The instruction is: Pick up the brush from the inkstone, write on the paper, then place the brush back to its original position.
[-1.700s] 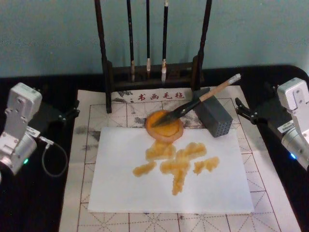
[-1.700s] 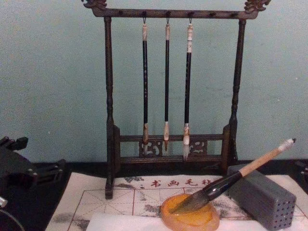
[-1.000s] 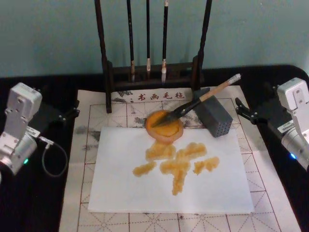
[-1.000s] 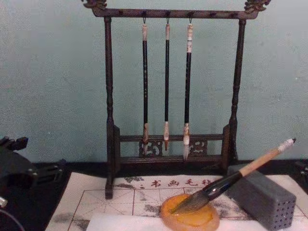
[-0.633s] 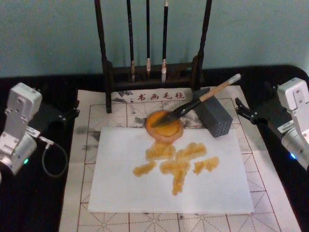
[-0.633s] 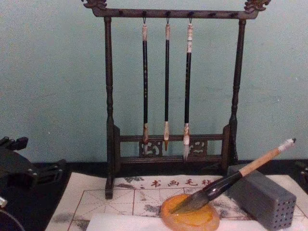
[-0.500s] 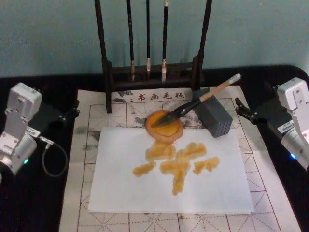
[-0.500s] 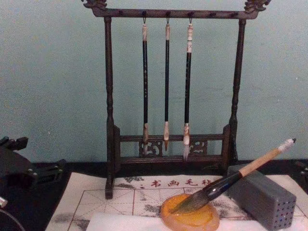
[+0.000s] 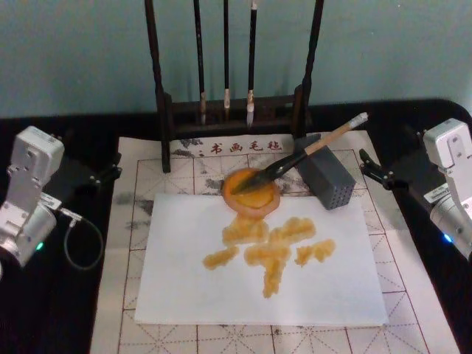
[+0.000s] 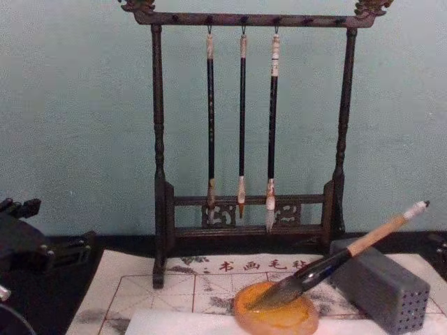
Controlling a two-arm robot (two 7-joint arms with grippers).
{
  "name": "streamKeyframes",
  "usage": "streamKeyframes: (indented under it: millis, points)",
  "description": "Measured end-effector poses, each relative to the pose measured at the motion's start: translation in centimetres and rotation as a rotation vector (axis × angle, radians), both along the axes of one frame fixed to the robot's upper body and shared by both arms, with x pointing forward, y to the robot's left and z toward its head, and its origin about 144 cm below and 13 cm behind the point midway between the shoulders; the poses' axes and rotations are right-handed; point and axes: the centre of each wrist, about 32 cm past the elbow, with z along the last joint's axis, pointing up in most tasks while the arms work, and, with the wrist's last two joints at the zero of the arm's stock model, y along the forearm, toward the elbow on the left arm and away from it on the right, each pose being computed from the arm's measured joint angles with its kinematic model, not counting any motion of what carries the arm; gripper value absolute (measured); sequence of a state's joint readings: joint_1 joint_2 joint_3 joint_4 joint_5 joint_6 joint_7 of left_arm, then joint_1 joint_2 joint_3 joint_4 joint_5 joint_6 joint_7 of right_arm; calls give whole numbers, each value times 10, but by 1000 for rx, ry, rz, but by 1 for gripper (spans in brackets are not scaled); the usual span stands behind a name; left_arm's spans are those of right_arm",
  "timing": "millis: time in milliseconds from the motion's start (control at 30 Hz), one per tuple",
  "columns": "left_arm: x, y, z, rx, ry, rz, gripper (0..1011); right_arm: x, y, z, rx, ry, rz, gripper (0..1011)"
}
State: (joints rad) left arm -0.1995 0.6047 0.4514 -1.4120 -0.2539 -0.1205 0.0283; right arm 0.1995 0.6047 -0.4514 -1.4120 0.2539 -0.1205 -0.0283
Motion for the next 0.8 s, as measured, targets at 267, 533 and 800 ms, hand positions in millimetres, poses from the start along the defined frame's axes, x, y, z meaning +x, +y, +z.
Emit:
streamKeyframes:
  millis: [267, 533, 800]
  points:
    - [0, 0, 0, 0, 0, 0, 1001, 0, 0, 0, 0, 0, 0, 1000]
    - [0, 0, 0, 0, 0, 0, 1001, -1, -2, 0, 25, 9, 10, 1000]
    - [0, 0, 0, 0, 0, 0, 1001, -2, -4, 2, 178, 71, 37, 1000]
